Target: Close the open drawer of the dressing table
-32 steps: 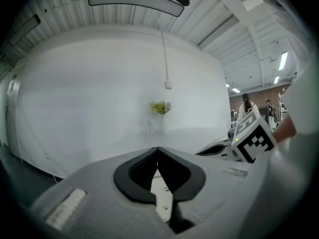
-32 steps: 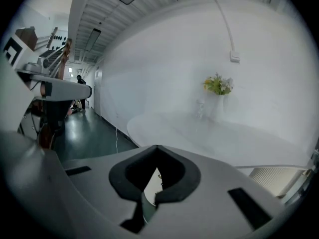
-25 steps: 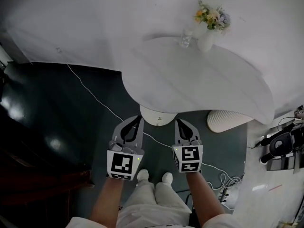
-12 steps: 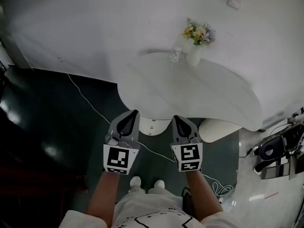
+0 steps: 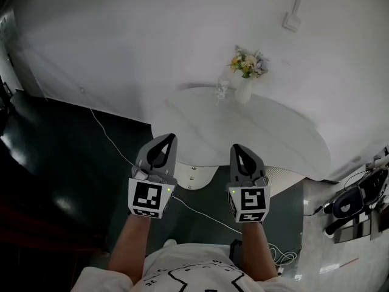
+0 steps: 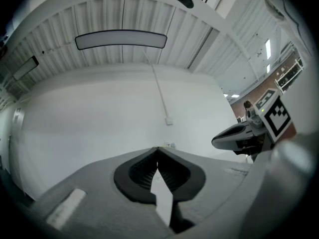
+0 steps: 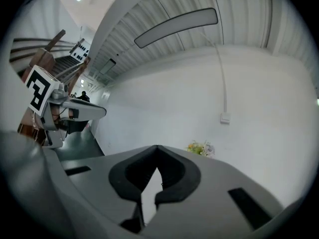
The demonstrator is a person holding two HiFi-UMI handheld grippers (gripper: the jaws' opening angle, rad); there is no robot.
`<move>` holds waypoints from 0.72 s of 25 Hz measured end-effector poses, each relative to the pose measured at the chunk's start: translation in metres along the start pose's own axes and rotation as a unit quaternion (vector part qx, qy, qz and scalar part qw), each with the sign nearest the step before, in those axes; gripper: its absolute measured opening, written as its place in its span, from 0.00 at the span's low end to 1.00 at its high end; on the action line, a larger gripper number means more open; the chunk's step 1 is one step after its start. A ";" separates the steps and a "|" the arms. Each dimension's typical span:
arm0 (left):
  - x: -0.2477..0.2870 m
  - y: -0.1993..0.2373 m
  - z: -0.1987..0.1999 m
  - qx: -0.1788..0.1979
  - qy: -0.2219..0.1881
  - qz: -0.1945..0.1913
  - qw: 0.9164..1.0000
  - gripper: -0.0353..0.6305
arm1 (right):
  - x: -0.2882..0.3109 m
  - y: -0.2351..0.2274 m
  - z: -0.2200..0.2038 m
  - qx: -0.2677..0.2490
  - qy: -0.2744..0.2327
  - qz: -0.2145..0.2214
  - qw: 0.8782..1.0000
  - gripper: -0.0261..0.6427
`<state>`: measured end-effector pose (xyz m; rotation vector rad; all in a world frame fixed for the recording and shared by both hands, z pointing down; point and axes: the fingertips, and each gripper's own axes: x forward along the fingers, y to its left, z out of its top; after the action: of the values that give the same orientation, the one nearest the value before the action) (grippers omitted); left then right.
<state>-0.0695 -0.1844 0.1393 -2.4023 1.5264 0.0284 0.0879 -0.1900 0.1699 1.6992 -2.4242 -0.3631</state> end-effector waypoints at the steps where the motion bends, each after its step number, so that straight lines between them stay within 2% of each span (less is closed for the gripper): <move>1: 0.000 0.001 0.005 -0.002 -0.006 0.003 1.000 0.08 | -0.003 -0.004 0.005 0.002 -0.006 -0.003 1.000 0.03; 9: 0.006 0.011 0.039 0.009 -0.036 0.012 0.999 0.08 | -0.018 -0.038 0.049 -0.005 -0.048 -0.027 0.999 0.03; 18: 0.005 0.012 0.058 0.012 -0.050 0.010 0.999 0.08 | -0.040 -0.068 0.068 0.000 -0.064 -0.062 0.996 0.03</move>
<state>-0.0701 -0.1791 0.0795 -2.3298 1.4965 0.1312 0.1448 -0.1672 0.0856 1.8879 -2.4098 -0.5042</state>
